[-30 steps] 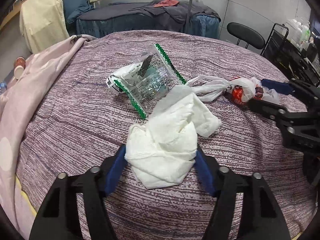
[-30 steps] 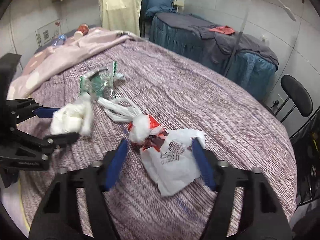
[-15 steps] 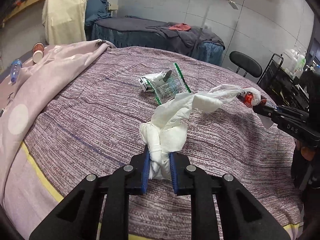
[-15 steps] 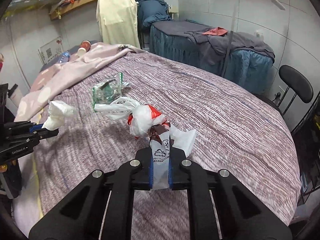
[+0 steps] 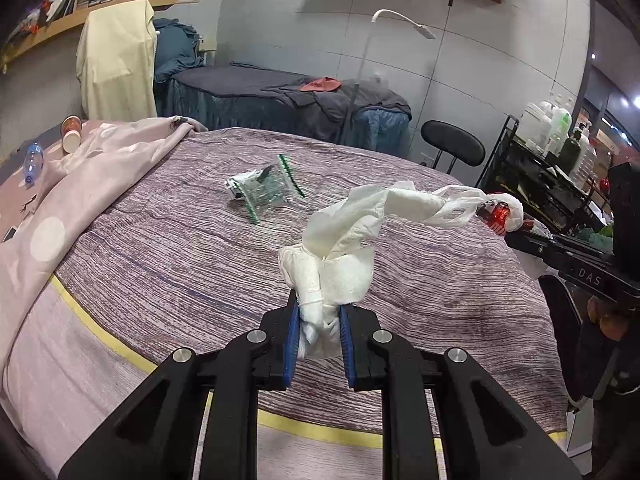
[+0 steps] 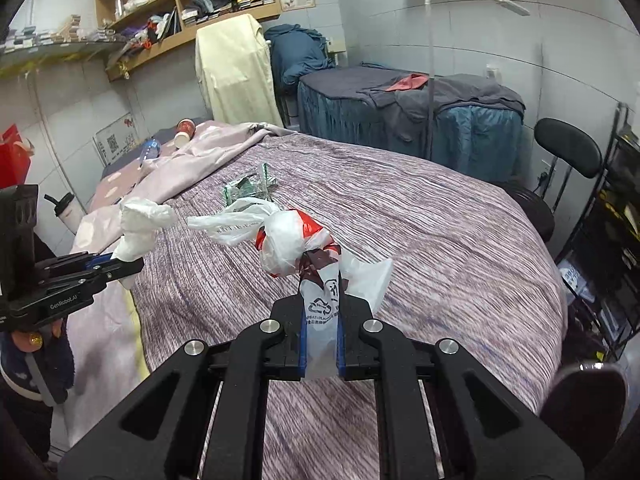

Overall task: Collect trash
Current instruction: 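Carry the tissue and plastic bag to the bin and open the right tool inside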

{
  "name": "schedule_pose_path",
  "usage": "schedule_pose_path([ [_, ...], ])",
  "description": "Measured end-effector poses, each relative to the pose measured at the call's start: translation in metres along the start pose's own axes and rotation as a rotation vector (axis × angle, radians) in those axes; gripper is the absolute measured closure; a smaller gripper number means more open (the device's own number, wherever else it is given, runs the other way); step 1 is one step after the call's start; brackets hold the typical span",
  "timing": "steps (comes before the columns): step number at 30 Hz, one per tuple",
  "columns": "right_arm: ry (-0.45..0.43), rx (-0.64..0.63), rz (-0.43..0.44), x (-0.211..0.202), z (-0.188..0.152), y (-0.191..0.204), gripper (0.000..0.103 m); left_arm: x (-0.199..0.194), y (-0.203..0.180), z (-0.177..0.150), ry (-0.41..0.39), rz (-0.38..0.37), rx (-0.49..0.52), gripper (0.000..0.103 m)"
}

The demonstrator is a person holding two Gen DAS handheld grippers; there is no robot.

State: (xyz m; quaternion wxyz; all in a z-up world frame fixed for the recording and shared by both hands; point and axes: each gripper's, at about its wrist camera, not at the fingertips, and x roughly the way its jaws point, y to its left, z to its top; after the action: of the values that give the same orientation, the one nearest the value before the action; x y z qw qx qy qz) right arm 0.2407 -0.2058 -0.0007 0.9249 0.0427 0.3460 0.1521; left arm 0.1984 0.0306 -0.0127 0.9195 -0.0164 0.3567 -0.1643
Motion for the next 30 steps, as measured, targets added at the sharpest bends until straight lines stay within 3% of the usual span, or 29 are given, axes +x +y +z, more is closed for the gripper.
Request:
schedule_pose_path([
  [20, -0.100, 0.258, -0.162, -0.125, -0.097, -0.091, 0.092, -0.004, -0.109, -0.026, 0.002, -0.198, 0.070, 0.086],
  [30, -0.111, 0.384, -0.255, -0.161, -0.144, -0.133, 0.092, -0.003, -0.162, -0.035, 0.017, -0.284, 0.109, 0.086],
])
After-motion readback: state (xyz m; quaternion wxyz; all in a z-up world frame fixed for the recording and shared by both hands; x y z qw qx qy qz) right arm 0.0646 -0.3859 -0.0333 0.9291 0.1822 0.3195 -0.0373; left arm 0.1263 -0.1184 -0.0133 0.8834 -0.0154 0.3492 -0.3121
